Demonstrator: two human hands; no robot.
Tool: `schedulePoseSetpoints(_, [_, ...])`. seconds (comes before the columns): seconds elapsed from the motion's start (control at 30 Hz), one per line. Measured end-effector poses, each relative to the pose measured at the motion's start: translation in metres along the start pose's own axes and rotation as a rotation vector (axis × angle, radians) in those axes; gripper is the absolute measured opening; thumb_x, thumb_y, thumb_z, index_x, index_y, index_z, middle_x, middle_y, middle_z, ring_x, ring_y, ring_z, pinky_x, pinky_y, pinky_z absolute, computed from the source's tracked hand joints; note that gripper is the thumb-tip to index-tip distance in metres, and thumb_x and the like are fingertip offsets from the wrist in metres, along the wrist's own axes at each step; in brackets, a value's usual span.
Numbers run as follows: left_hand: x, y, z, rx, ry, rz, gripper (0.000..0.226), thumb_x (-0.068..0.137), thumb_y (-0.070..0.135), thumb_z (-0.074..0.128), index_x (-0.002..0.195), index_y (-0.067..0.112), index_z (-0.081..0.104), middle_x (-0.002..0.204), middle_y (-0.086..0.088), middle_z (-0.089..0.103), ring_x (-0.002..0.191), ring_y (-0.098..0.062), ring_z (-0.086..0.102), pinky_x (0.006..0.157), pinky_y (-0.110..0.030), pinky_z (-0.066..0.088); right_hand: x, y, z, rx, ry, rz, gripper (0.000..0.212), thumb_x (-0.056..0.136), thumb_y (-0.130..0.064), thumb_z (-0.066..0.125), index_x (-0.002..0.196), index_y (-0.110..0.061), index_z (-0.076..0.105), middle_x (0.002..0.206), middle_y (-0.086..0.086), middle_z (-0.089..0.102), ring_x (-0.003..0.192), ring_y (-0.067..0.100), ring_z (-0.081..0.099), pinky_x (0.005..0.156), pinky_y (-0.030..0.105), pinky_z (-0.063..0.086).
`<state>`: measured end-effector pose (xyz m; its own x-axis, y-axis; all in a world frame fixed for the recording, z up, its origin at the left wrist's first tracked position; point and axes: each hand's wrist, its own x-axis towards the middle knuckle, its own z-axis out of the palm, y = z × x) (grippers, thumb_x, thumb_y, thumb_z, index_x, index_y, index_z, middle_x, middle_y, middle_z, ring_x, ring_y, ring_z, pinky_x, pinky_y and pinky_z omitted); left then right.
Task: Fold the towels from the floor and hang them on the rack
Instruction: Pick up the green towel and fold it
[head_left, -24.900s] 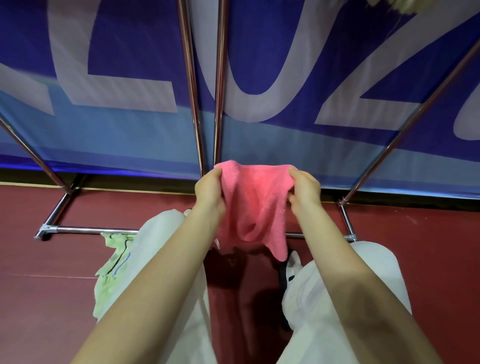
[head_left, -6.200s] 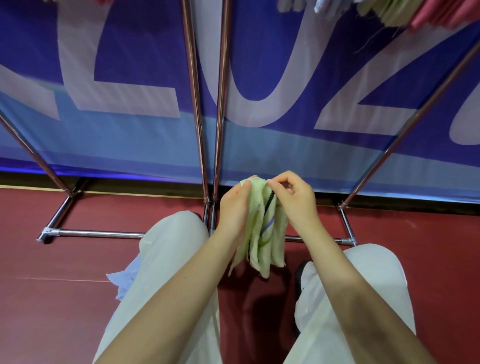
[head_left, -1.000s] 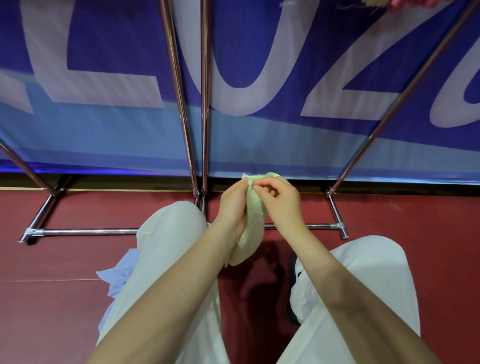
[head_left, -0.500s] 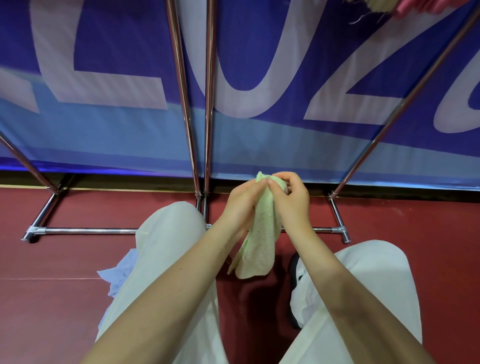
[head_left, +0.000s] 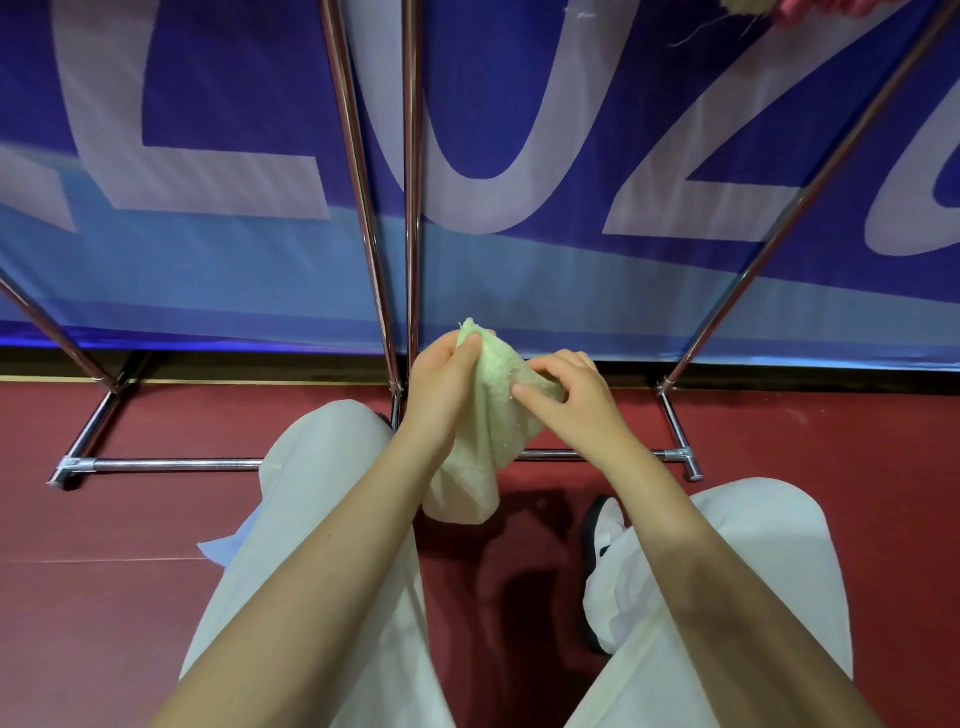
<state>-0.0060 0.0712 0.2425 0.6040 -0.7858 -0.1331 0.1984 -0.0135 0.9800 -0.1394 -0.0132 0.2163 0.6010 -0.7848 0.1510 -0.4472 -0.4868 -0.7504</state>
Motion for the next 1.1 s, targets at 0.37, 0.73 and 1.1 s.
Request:
schedulePoseSetpoints(0.37, [0.007, 0.005, -0.029, 0.037, 0.009, 0.053, 0.023, 0.086, 0.036, 0.054, 0.089, 0.022, 0.073, 0.100, -0.008, 0.071, 0.100, -0.028, 0.065, 0.091, -0.040, 0.047, -0.006, 0.012, -0.001, 0.212, -0.111, 0.210, 0.017, 0.083, -0.018, 0.071, 0.081, -0.003, 0.062, 0.071, 0.001, 0.056, 0.063, 0.007, 0.047, 0.059, 0.023, 0.038])
schedulePoseSetpoints(0.73, [0.013, -0.005, -0.041, 0.099, 0.186, 0.058, 0.030, 0.099, 0.029, 0.044, 0.095, 0.005, 0.062, 0.084, 0.001, 0.054, 0.079, -0.011, 0.047, 0.072, -0.029, 0.038, -0.007, -0.009, 0.003, 0.529, 0.239, 0.200, 0.029, 0.091, -0.018, 0.062, 0.079, 0.008, 0.056, 0.066, 0.004, 0.046, 0.061, 0.010, 0.040, 0.055, 0.022, 0.033])
schedulePoseSetpoints(1.1, [0.014, -0.010, -0.029, -0.143, 0.192, -0.120, 0.022, 0.085, 0.037, 0.053, 0.078, 0.028, 0.072, 0.096, -0.004, 0.068, 0.094, -0.022, 0.062, 0.088, -0.038, 0.049, 0.012, -0.017, 0.019, 0.688, 0.403, 0.338, 0.025, 0.089, -0.019, 0.063, 0.073, 0.000, 0.058, 0.066, 0.003, 0.049, 0.063, 0.012, 0.044, 0.056, 0.025, 0.036])
